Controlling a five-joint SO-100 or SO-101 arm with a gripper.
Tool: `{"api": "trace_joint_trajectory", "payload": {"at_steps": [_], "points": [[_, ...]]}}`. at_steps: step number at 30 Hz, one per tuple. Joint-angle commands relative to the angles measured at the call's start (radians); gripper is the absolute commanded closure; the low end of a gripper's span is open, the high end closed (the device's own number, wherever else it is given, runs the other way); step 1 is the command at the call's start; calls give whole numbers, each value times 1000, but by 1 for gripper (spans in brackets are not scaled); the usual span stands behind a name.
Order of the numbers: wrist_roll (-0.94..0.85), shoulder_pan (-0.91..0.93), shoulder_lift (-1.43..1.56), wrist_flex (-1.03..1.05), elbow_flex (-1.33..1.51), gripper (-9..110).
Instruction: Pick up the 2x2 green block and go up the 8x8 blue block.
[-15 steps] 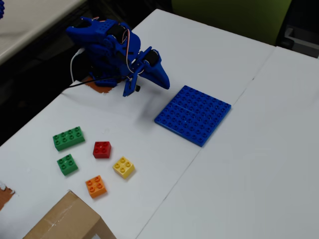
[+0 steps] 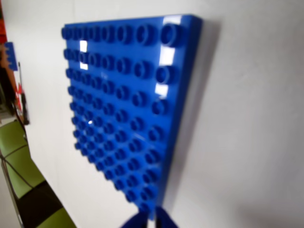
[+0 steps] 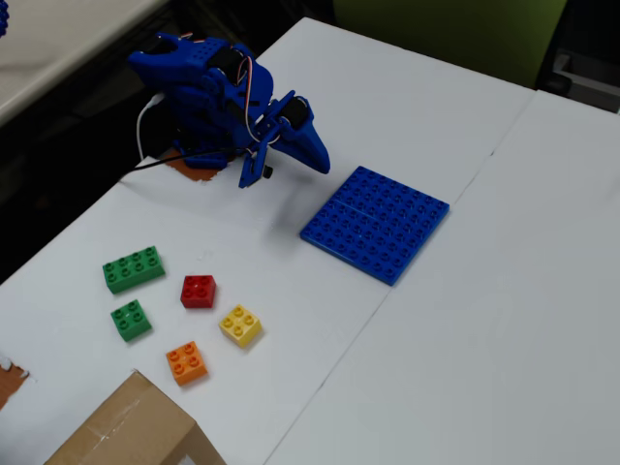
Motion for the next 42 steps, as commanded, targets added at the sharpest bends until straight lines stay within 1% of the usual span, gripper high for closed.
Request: {"api": "trace_joint_trajectory", "payload": {"at_steps": [1, 17, 19, 20, 21, 22, 23, 25, 28, 30, 31, 34, 38, 39, 42], "points": [[-8, -8, 8, -20, 8, 101], [-20, -8, 8, -21, 8, 101], [-52, -28, 8, -23, 8, 98], [-107, -31, 8, -43, 15, 98], [-344, -23, 9, -54, 23, 101], [-486, -20, 8, -54, 23, 101], [-541, -11, 8, -72, 23, 101], [-723, -2, 8, -74, 23, 101], [-1074, 21, 8, -8, 21, 101], [-1333, 72, 8, 75, 9, 101], [-1420, 107, 8, 107, 0, 101], [-1640, 212, 6, 230, -46, 101], [-1925, 377, 5, 483, -173, 101], [-1960, 411, 5, 532, -207, 101], [-1965, 469, 5, 621, -284, 101]]}}
